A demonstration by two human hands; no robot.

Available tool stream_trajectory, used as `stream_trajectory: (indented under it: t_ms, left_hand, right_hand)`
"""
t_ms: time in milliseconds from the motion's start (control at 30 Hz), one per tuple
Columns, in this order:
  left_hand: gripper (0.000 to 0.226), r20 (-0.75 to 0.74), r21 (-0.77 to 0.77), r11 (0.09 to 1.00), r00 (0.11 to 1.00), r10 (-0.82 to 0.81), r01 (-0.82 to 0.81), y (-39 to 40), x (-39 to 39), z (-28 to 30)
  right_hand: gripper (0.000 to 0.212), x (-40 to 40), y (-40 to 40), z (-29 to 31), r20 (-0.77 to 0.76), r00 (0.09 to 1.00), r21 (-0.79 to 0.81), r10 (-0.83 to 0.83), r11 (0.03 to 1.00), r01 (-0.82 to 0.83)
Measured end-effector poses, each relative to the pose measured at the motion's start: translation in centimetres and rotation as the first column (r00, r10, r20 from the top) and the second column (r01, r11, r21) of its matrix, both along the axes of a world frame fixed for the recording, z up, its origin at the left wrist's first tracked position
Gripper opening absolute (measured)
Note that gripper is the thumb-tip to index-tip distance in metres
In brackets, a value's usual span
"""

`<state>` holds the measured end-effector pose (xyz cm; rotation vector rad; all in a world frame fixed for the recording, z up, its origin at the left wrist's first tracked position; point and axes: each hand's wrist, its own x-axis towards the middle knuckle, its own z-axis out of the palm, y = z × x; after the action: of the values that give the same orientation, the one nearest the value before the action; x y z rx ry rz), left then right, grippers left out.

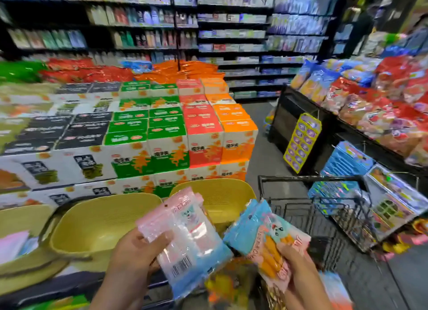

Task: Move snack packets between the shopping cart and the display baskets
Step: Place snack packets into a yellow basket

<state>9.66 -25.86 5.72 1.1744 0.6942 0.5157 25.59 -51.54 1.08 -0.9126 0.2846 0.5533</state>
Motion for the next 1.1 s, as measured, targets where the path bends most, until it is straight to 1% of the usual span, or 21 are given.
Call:
stream_trajectory:
  t_ms: [100, 200, 300, 400, 500, 600, 667, 700, 733, 800, 833, 900, 933, 1000, 1100]
  left_hand:
    - [0.045, -0.008, -0.020, 0.995, 0.996, 0.093, -0.094, 5.8, -5.1, -0.1]
    - [0.045, -0.012, -0.047, 0.981, 0.982, 0.190, -0.191, 11.3, -9.8, -0.2]
    - [0.045, 0.016, -0.043, 0.971, 0.972, 0.236, -0.235, 16.0, -13.9, 0.0]
    - [0.044, 0.018, -0.071, 0.936, 0.938, 0.347, -0.345, 20.0, -17.7, 0.3]
    - [0.032, 0.006, -0.088, 0.884, 0.887, 0.462, -0.460, 23.4, -20.8, 0.2]
    - [0.024, -0.006, -0.129, 0.803, 0.811, 0.585, -0.581, 26.3, -23.6, -0.4]
    - [0.020, -0.003, -0.159, 0.762, 0.772, 0.636, -0.628, 27.9, -25.0, -0.7]
    - [0.014, 0.006, -0.151, 0.750, 0.758, 0.652, -0.644, 28.7, -25.5, -1.2]
    - [0.003, 0.003, -0.139, 0.732, 0.739, 0.673, -0.666, 29.5, -25.7, -1.4]
    - [0.026, -0.041, -0.106, 0.655, 0.661, 0.749, -0.748, 31.8, -25.4, -2.3]
    - [0.032, -0.072, -0.092, 0.619, 0.625, 0.777, -0.780, 33.1, -25.1, -2.7]
    - [0.025, -0.156, -0.037, 0.564, 0.562, 0.812, -0.825, 35.5, -24.0, -3.4]
    - [0.028, -0.209, -0.005, 0.550, 0.538, 0.816, -0.835, 36.8, -23.5, -4.0]
    - [0.034, -0.297, 0.027, 0.550, 0.519, 0.802, -0.834, 39.1, -22.2, -5.4]
    - [0.026, -0.414, 0.072, 0.539, 0.466, 0.782, -0.839, 41.1, -19.8, -7.0]
  right_hand:
    - [0.059, -2.4, 6.7, 0.3, 0.010, 0.995, -0.022, 0.100, 0.995, -0.100]
    - [0.059, -5.1, 13.2, 0.5, 0.016, 0.977, -0.009, 0.211, 0.977, -0.211]
    - [0.053, -7.5, 19.6, 0.4, 0.035, 0.950, 0.048, 0.311, 0.949, -0.313]
    - [0.046, -9.6, 25.5, 0.6, 0.026, 0.921, 0.091, 0.388, 0.917, -0.389]
    - [0.048, -11.2, 30.3, 0.8, 0.027, 0.866, 0.111, 0.500, 0.859, -0.499]
    - [0.048, -12.5, 34.2, 1.4, 0.014, 0.798, 0.104, 0.603, 0.792, -0.601]
    - [0.052, -12.8, 36.3, 1.7, 0.004, 0.763, 0.068, 0.647, 0.761, -0.646]
    - [0.053, -12.9, 37.3, 1.8, 0.007, 0.738, 0.038, 0.675, 0.737, -0.675]
    - [0.052, -13.0, 38.3, 1.9, 0.006, 0.724, 0.001, 0.690, 0.724, -0.690]
    - [0.052, -12.9, 40.1, 2.0, 0.010, 0.698, -0.043, 0.716, 0.697, -0.715]
    - [0.055, -12.8, 40.9, 2.1, 0.004, 0.686, -0.050, 0.727, 0.686, -0.726]
    - [0.059, -12.6, 42.5, 2.5, 0.000, 0.667, -0.107, 0.745, 0.663, -0.741]
    - [0.063, -12.4, 43.2, 2.7, 0.005, 0.660, -0.132, 0.752, 0.654, -0.745]
    - [0.071, -12.0, 44.4, 2.8, -0.001, 0.659, -0.180, 0.752, 0.648, -0.740]
    - [0.076, -11.8, 45.9, 2.7, -0.029, 0.691, -0.182, 0.722, 0.676, -0.714]
